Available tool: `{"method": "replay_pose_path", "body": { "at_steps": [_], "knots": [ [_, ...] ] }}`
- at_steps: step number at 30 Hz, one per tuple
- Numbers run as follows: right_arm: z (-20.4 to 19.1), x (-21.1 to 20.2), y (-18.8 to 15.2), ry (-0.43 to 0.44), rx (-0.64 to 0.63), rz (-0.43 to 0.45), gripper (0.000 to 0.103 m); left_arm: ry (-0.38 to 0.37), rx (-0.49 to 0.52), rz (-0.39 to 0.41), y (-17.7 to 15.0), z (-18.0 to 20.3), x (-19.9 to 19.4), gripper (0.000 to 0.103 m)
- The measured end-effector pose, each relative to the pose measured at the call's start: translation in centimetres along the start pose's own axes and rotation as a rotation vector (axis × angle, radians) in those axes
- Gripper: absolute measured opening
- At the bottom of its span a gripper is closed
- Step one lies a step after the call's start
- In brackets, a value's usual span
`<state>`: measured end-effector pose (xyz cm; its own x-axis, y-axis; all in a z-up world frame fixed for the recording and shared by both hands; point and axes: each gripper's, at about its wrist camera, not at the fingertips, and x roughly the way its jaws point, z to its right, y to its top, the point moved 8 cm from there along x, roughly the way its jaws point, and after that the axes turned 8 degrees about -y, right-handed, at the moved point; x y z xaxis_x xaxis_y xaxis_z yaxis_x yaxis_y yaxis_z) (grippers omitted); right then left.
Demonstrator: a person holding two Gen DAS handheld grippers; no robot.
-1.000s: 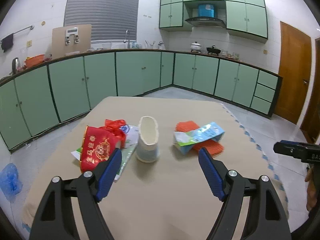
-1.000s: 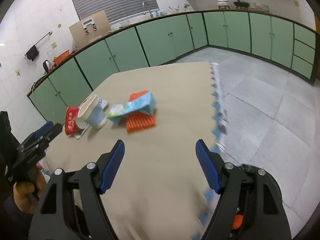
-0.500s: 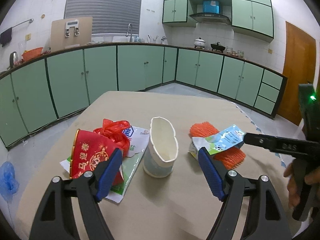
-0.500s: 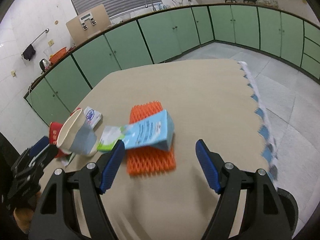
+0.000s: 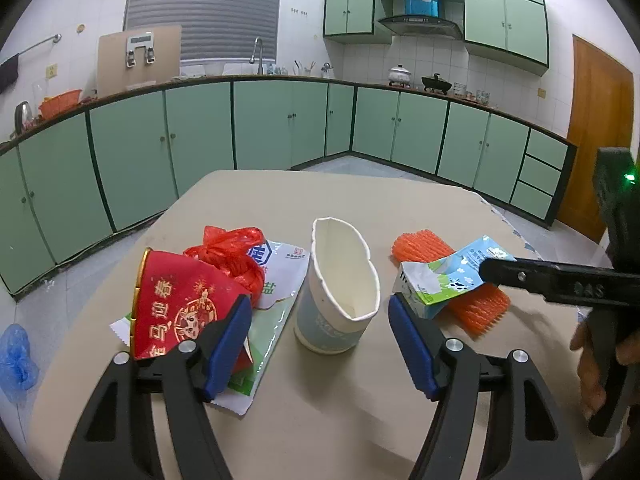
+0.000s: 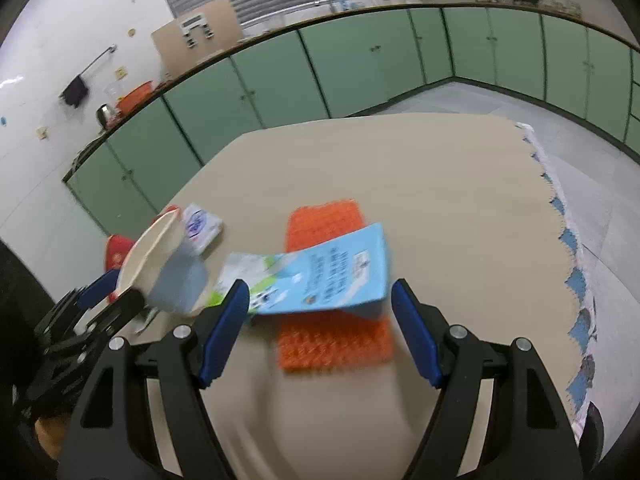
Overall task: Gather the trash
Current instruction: 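Move the right tool to the milk carton on the orange pad and grasp it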
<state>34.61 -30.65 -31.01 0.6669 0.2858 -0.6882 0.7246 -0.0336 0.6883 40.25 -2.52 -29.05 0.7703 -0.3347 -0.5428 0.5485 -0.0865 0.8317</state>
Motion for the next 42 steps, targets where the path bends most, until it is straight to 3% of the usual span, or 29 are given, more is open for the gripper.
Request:
{"method": "replay_pose_path", "body": {
  "at_steps": [7,16,21,29,34,42],
  "knots": [
    [-2.2,-2.4,-1.7,0.060,-0.070,-0.005,0.072,0.007,0.001,0.005,0.2,-0.3,-0.3,0.069],
    [0.7,-1.2,-0.3,-0.019,-0.077,0.006,0.080,0.002,-0.002,0.011,0.2,0.0,-0.9,0.069],
    [0.5,0.2,-0.5,0.051,-0.031,-0.032,0.080,0.008,0.000,0.006,0.1,0.1,-0.8,0.069],
    [-3.2,-2.9,-2.0,0.181,-0.104,-0.032,0.080,0.030,0.004,0.009,-0.1,-0.5,-1.7,0.069],
    [-1.7,-3.3,-1.4,0.102,-0.102,0.000,0.079,0.028,-0.002,0.009,-0.1,-0.2,-2.0,0.069],
    [-1.7,-1.9,-1.0,0.117,-0.067,-0.010,0.079,0.021,0.008,0.009,-0.1,0.5,-1.8,0.069]
  ]
}}
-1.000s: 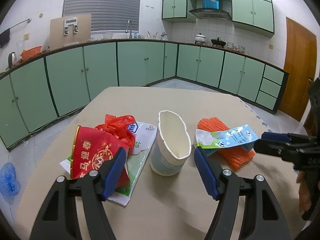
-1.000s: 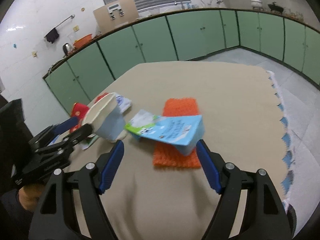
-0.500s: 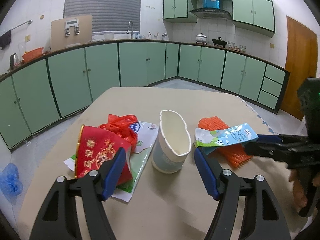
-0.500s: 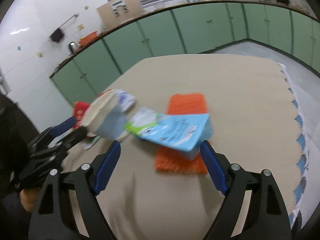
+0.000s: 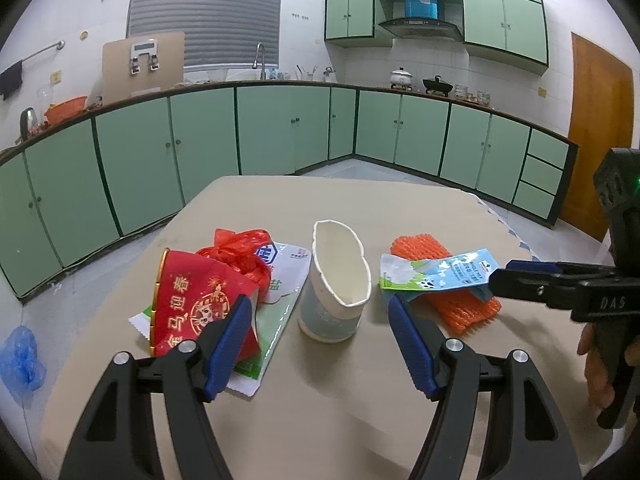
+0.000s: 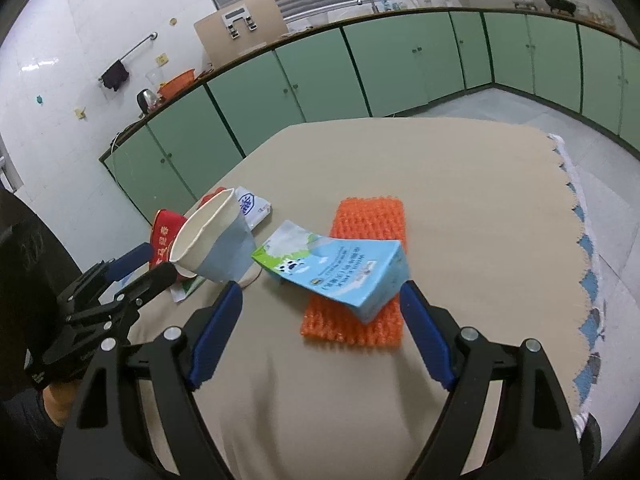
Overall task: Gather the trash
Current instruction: 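Move the right tool to the milk carton on the orange pad and grasp it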
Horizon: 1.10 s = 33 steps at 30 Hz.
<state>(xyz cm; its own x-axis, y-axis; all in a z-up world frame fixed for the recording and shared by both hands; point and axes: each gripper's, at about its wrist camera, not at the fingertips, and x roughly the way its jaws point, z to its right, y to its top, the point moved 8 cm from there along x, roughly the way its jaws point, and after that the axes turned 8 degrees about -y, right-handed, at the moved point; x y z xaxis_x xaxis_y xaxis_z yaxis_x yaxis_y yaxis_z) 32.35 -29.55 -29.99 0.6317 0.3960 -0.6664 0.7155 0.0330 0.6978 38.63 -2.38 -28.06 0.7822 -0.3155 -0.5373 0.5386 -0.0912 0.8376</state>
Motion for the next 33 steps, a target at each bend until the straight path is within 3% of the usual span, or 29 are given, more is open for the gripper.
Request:
{"method": "replay_pose_path", "body": {
  "at_steps": [9,17,26,30,33],
  "knots": [
    [-3.1,-2.0,-1.5,0.081,-0.071,-0.011,0.078,0.017,-0.001,-0.003,-0.3,-0.9,-0.2,0.069],
    [-0.4,-1.8,-0.1,-0.027,-0.134,0.037,0.079,0.012,0.007,0.003,-0.2,-0.4,-0.8,0.069],
    [0.0,1.7,0.2,-0.071,-0.323,0.007,0.079,-0.006,0.032,-0.019,-0.4,0.2,-1.7,0.063],
    [0.1,3.1,0.7,-0.067,-0.345,-0.009,0.079,-0.005,0.023,-0.027,-0.3,-0.1,-1.6,0.063],
    [-0.3,4.0,0.8,-0.040,-0.367,-0.040,0.068,0.000,0.025,-0.023,-0.1,-0.1,-1.7,0.063]
  ]
}}
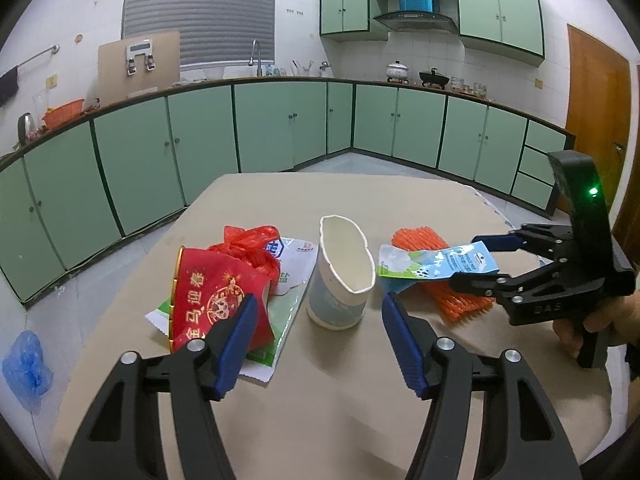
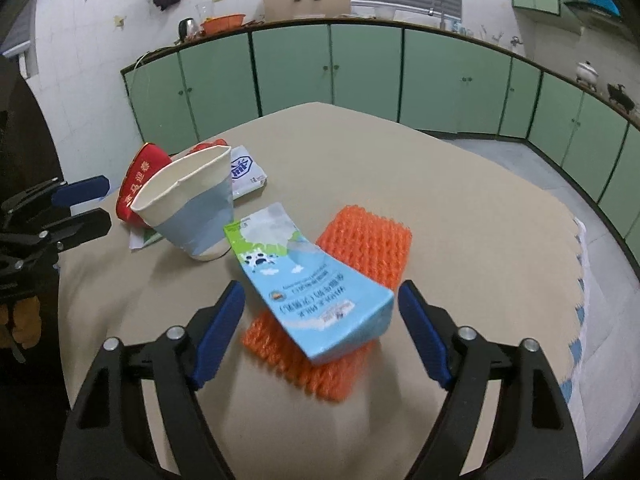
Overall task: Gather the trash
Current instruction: 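Move the right tool to the milk carton on the orange pad and grasp it, then lift the milk carton with the right tool while the left grasps the white paper cup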
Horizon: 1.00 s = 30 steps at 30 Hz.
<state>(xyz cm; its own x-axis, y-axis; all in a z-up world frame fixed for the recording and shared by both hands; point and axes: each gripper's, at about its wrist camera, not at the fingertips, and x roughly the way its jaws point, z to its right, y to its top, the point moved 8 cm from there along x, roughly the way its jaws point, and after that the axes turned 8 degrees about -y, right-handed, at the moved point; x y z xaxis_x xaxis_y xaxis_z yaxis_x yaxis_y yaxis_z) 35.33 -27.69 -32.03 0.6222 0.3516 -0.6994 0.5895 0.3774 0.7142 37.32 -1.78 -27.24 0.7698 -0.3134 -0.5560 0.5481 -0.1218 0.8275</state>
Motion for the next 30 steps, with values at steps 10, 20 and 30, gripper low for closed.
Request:
{"method": "replay_pose_path", "body": {
  "at_steps": [10,20,30],
  "knots": [
    [-1.0,-2.7,-1.4,0.066,0.057,-0.023,0.049,-0.007,-0.012,0.006,0.1,0.1,0.0,0.063],
    [-1.0,-7.5,-3.2,0.022,0.156,0.042,0.047,-0.023,-0.006,0.013,0.2,1.0,-0.2,0.063],
    [1.0,-12.0,-5.3,-0.026,0.273,0.098,0.047,-0.031,0.001,0.004,0.0,2.1,1.1,0.063]
  ]
}}
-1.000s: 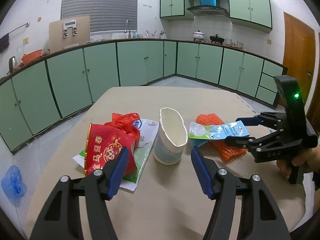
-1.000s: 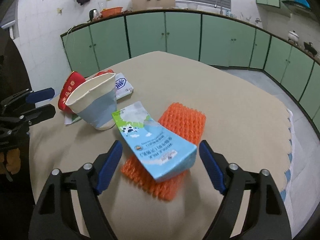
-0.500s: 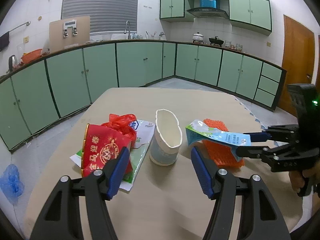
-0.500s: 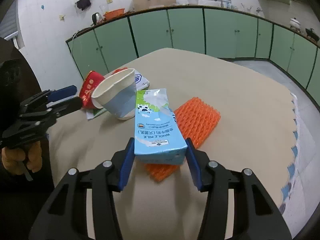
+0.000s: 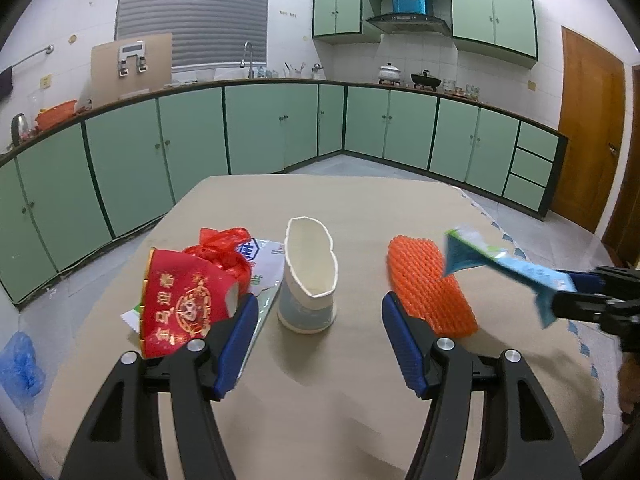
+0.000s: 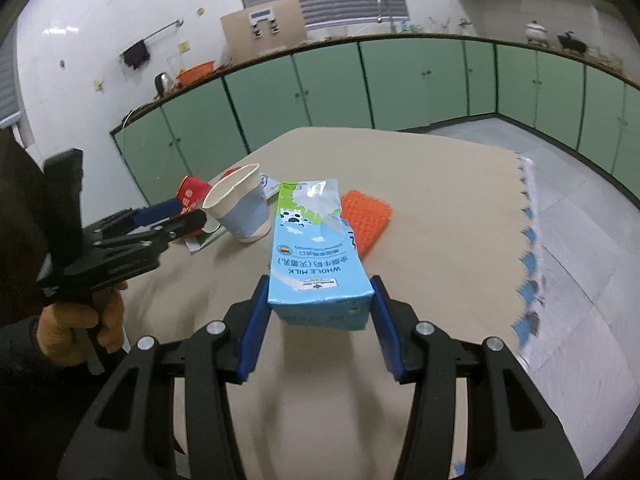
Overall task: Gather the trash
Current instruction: 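Lift the milk carton with the right tool while the left grasps the white paper cup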
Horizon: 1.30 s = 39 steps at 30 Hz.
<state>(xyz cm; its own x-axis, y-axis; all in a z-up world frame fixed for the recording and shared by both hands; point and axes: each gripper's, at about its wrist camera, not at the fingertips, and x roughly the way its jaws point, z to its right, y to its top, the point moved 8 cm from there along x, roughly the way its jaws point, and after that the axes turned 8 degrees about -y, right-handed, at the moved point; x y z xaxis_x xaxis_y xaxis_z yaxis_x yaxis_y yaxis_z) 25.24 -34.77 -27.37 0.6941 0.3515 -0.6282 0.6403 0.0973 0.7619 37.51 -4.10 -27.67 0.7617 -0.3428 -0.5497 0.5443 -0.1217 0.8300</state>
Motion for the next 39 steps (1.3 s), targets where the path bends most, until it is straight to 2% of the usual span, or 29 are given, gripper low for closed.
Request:
{"method": "replay_pose_path", "body": {
  "at_steps": [3,7,12,14,15,16,19,28,39],
  "knots": [
    [0.8,0.1,-0.6,-0.021,0.022,-0.022,0.047,0.000,0.003,-0.010,-0.1,0.3,0.8,0.063],
    [1.6,0.4,-1.1,-0.054,0.039,-0.039,0.047,0.026,-0.008,-0.064,-0.5,0.0,2.1,0.063],
    [1.9,0.3,-0.9,-0.039,0.069,-0.029,0.047,0.036,-0.015,-0.082,0.2,-0.2,3.0,0.063],
    [2.1,0.5,-1.0,-0.036,0.076,-0.031,0.046,0.035,-0.027,-0.120,0.0,-0.4,4.1,0.055],
    [2.1,0.5,-1.2,-0.035,0.077,-0.031,0.046,0.022,-0.040,-0.132,-0.1,-0.4,4.3,0.038],
    [2.2,0.5,-1.2,-0.035,0.078,-0.031,0.046,0.011,-0.059,-0.137,-0.1,-0.5,4.5,0.031],
    [2.0,0.5,-1.5,-0.033,0.077,-0.036,0.046,-0.010,-0.088,-0.137,-0.1,-0.6,4.5,0.025],
    [1.4,-1.5,-0.8,-0.029,0.085,-0.006,0.045,-0.029,-0.077,-0.090,1.1,0.3,1.3,0.018],
    [1.8,-7.2,-0.2,-0.067,0.108,0.043,0.045,-0.098,-0.034,-0.055,2.6,4.5,-4.3,0.018]
  ]
}}
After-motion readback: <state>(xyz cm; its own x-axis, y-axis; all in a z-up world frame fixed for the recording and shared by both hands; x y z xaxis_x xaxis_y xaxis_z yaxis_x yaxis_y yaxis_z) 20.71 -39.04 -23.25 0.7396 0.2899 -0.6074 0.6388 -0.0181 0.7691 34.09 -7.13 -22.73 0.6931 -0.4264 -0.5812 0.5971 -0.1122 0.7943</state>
